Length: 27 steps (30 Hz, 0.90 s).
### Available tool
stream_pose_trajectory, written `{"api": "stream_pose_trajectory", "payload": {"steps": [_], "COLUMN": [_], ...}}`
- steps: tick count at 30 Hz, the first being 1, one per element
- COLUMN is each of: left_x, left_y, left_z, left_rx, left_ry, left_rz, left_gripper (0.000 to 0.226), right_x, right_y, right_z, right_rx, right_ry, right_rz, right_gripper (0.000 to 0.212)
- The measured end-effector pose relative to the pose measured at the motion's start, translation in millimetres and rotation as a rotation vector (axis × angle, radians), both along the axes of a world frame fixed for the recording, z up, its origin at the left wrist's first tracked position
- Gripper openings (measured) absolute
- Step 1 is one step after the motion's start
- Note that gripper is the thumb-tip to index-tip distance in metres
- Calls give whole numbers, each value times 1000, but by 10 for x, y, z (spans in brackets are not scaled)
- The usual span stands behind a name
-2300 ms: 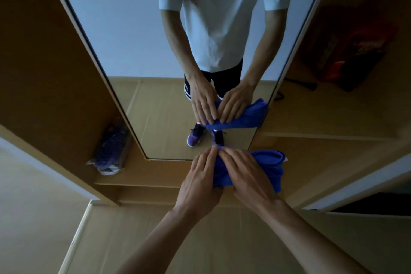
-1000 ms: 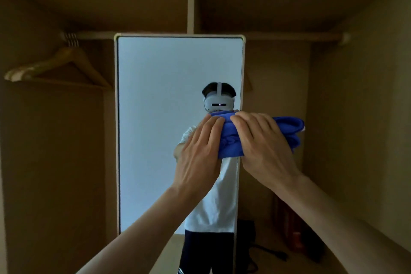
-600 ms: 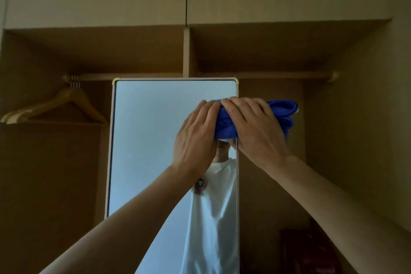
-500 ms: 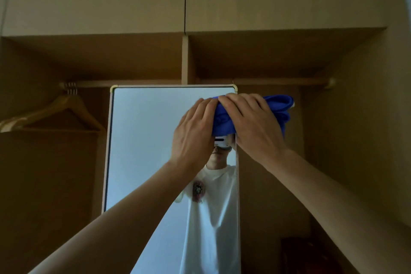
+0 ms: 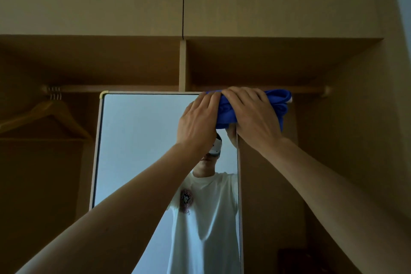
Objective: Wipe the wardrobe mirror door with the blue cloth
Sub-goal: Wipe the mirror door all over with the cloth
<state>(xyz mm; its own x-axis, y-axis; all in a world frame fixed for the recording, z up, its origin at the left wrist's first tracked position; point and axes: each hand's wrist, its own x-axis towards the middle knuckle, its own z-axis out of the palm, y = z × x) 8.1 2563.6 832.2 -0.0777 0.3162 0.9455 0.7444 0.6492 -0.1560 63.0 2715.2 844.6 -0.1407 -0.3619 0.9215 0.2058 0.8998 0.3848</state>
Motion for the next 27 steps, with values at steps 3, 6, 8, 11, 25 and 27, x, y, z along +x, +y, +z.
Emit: {"api": "stream_pose_trajectory", "payload": {"steps": [3, 6, 8, 11, 25, 27], "left_x": [-43, -62, -68, -105, -130, -141], "left_y": [11, 0, 2, 1, -37, -25], "left_z": [19, 68, 57, -19, -553, -649], "left_rx": [-9, -19, -22, -21, -13, -5], "left_ry": [3, 3, -2, 2, -61, -57], "left_rz": [9, 5, -3, -7, -35, -43], "left_gripper": [73, 71, 69, 68, 67, 66], "right_x": [-45, -48, -46, -68, -75, -82], "right_y": [3, -4, 3, 22, 33, 47], "right_z": [15, 65, 71, 14, -415, -506], "right_rx": [-7, -23, -43, -65, -69, -68], "right_ry": [-10, -40, -75, -112, -189, -184], "right_rz": [5, 29, 45, 73, 122, 122], "right_gripper": [62, 65, 66, 64, 62, 61]}}
